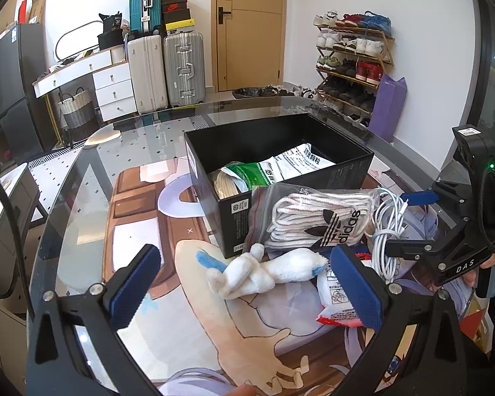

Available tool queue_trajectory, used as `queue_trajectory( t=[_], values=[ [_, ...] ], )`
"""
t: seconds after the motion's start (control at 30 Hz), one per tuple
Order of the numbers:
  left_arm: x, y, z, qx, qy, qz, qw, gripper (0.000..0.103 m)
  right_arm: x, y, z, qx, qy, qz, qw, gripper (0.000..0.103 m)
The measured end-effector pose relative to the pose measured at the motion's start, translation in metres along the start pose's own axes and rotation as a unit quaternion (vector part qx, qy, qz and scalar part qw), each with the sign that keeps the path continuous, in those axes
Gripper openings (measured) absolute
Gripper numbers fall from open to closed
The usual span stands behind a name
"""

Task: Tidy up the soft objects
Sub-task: 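Move the right gripper onto the white cable coil and close it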

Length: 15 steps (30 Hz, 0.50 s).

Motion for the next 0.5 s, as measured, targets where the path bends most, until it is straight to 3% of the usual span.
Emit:
queue_trajectory(
  t=[0.5],
  values=[
    [0.001, 0.0008, 0.0026, 0.0, 0.001, -0.002, 1.0, 0.103, -0.0009, 0.0091, -0.0075, 0.003, 0.005, -0.001, 1.0, 0.102]
  ],
)
Point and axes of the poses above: each gripper's, at about its wrist camera, not at the fingertips, and y roughly the way its jaws point, z to its right, x to its underside, the point moved 7 cm from there along y, roughly the way its jaws point, and after that the axes turned 14 degrees about -x, right-handed, at the moved point
